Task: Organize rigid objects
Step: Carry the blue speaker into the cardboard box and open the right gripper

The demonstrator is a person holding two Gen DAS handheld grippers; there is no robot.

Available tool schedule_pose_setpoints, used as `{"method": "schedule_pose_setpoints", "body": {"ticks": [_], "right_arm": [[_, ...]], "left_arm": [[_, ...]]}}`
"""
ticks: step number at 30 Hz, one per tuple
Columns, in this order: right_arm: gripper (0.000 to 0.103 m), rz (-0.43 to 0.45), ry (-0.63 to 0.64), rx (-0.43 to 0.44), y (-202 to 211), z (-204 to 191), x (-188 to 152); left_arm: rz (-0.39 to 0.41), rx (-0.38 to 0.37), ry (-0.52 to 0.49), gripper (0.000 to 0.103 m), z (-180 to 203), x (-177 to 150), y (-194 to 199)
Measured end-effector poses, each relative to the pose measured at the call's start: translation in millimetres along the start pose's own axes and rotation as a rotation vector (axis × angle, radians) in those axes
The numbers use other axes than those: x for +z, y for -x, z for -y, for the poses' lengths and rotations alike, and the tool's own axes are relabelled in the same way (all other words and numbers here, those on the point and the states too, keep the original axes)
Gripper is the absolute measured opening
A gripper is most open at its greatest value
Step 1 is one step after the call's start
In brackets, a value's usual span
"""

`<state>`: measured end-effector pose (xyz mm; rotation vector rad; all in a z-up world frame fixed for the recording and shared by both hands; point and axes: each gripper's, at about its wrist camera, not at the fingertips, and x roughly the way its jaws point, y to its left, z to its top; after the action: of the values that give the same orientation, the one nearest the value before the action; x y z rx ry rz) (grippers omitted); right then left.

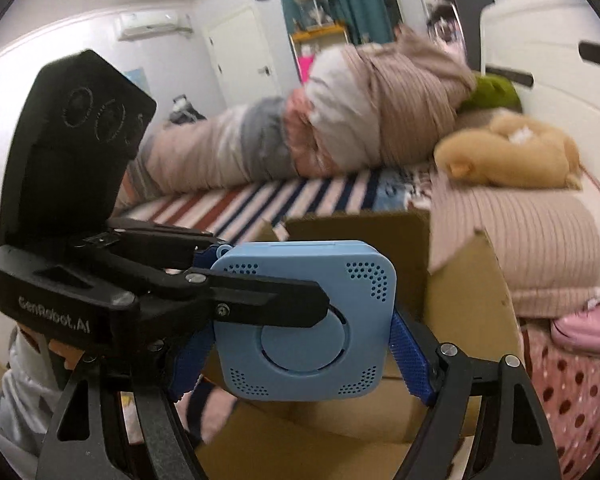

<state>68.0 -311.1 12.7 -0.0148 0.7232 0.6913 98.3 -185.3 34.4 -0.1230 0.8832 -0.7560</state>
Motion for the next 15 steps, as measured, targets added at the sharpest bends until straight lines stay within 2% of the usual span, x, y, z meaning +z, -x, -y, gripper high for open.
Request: {"method": "schedule_pose_setpoints", "body": {"ticks": [3,5,7,9,11,13,15], "right_arm": [[0.078,-0.051,-0.015,-0.016,-11,12,-4],[0.078,-0.074,-0.009,-0.038,-14,7,-6],[0.081,-0.089,0.019,-0.088,-17,6,-7],[0.087,-0.095,0.035,-0.103,-18,3,-9],[0.088,-0.095,0.031,-0.099,-15,-1,-11],[0.09,-0.085,0.037,-0.098,-11,-4,-10],[0.093,-0.061,0.057,-0.111,-5,-13,-9]], "left_arm": [[-0.034,0.013,-0.003,0.031,-2,1,-15],[-0.036,0.043,-0.013,0.037,-3,0,-18],[-0.022,0.063,-0.017,0.058,-7,0,-17],[0.007,0.093,-0.019,0.063,-8,-1,-9],[0.04,0.11,-0.022,0.069,-8,-3,5],[0.081,0.158,-0.034,0.082,-9,-6,21],[0.11,0.221,-0.051,0.084,-8,-11,38]]}}
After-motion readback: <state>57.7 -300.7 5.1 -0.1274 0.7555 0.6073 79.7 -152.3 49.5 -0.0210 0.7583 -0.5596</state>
